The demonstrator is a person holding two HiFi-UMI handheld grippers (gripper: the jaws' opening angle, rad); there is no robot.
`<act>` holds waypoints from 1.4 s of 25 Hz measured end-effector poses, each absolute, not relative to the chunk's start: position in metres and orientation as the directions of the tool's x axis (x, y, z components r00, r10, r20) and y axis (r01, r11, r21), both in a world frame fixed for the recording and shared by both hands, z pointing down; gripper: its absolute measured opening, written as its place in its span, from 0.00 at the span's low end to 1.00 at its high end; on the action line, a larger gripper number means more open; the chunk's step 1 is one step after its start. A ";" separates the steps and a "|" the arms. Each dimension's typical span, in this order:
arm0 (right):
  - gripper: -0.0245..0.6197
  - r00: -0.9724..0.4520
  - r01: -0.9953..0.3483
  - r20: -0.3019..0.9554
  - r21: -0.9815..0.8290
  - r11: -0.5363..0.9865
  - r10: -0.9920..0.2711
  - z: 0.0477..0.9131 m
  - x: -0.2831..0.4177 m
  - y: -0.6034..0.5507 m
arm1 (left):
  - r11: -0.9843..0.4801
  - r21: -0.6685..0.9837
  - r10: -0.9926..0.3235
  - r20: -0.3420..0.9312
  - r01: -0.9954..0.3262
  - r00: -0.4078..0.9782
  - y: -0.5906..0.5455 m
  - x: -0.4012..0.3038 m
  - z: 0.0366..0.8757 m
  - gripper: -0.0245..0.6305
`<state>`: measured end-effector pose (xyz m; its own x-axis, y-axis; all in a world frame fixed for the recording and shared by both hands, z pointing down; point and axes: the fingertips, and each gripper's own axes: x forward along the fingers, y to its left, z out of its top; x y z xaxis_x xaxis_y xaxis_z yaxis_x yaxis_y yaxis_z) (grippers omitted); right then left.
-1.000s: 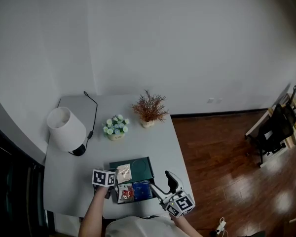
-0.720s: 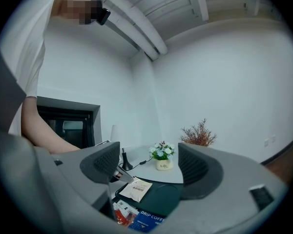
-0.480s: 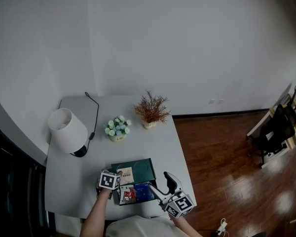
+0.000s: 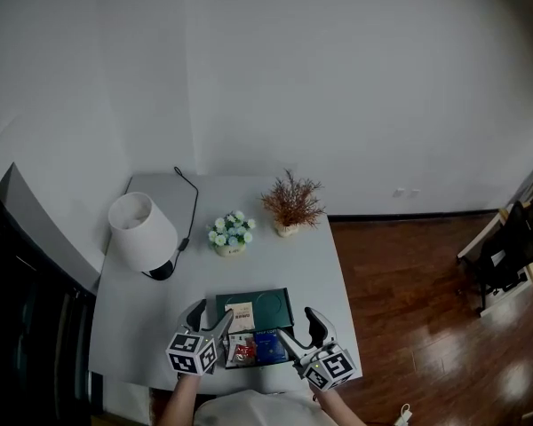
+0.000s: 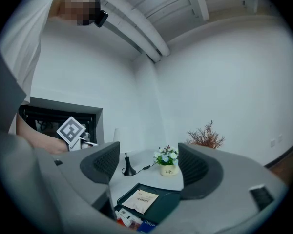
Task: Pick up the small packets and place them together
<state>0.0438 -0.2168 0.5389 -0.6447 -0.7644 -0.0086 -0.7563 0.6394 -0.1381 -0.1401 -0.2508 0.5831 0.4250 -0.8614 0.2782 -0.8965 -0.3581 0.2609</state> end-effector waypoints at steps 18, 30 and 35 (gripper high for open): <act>0.61 -0.634 -0.765 -0.027 -0.126 0.632 -0.773 0.524 0.057 -0.201 | -0.242 0.090 -0.970 -0.038 -0.966 0.239 -0.169 -0.173 0.500 0.74; 0.61 -0.632 -0.763 0.000 -0.177 0.622 -0.775 0.544 0.059 -0.192 | -0.430 0.102 -0.823 0.365 -0.897 0.436 -0.175 -0.123 0.613 0.67; 0.61 -0.638 -0.757 0.014 -0.196 0.624 -0.770 0.553 0.061 -0.191 | -0.617 0.152 -0.522 0.654 -0.772 0.547 -0.167 -0.072 0.721 0.62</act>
<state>0.0613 -0.1913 0.5529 -0.6382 -0.7697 0.0137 -0.7565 0.6238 -0.1964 -0.0725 -0.1665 0.7208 0.5468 -0.5222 0.6544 -0.7718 -0.6174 0.1522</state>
